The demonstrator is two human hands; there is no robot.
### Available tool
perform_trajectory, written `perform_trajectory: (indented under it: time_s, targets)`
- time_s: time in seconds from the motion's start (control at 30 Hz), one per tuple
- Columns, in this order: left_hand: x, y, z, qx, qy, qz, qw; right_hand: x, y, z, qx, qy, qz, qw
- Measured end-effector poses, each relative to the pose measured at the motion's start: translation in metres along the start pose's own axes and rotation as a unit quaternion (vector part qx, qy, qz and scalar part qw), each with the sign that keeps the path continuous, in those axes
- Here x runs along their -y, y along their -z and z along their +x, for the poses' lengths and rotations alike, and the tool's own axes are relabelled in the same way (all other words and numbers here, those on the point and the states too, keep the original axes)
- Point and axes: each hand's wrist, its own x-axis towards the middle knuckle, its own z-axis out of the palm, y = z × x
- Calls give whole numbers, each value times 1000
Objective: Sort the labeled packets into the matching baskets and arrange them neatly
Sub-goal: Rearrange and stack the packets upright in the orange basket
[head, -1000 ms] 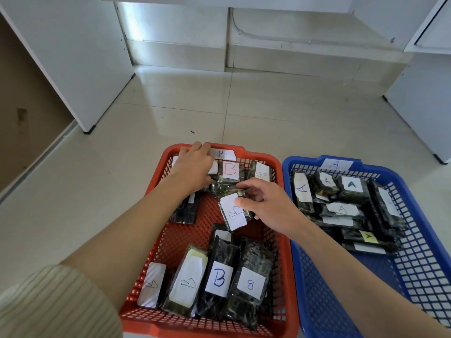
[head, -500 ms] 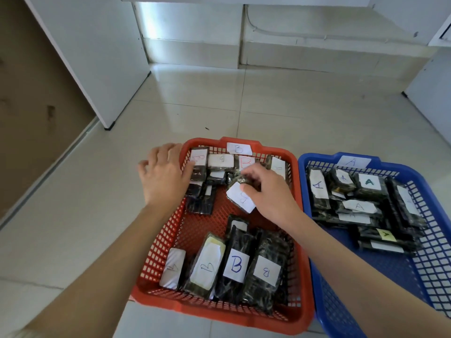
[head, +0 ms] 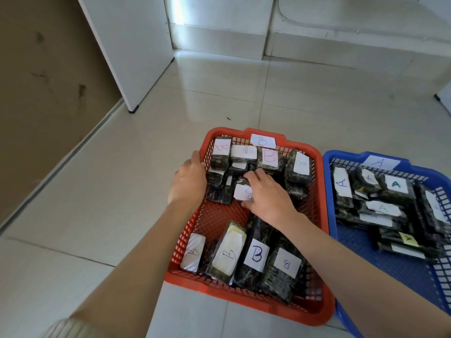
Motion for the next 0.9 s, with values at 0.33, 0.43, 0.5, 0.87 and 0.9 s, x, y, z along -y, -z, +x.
perform_trajectory:
  time_s: [0.33,0.43,0.5,0.87,0.9]
  targets:
    - [3,-4,2,-3,5,4,1000,-6,2,5,-6,20,-6,1000]
    - [3,-3,2,-4,5,3,1000,-9,1,8,-16,49,-44,998]
    - [3,-3,2,-6,4,3,1000,-12,1,8,-14,64,-60,996]
    - [3,-3,1,-20,-6,2,1000,-19,9,-1,-2,80,-93,992]
    - [3,-3,1,-21,-6,5,1000,-20,9,-5,-1,77,-95,992]
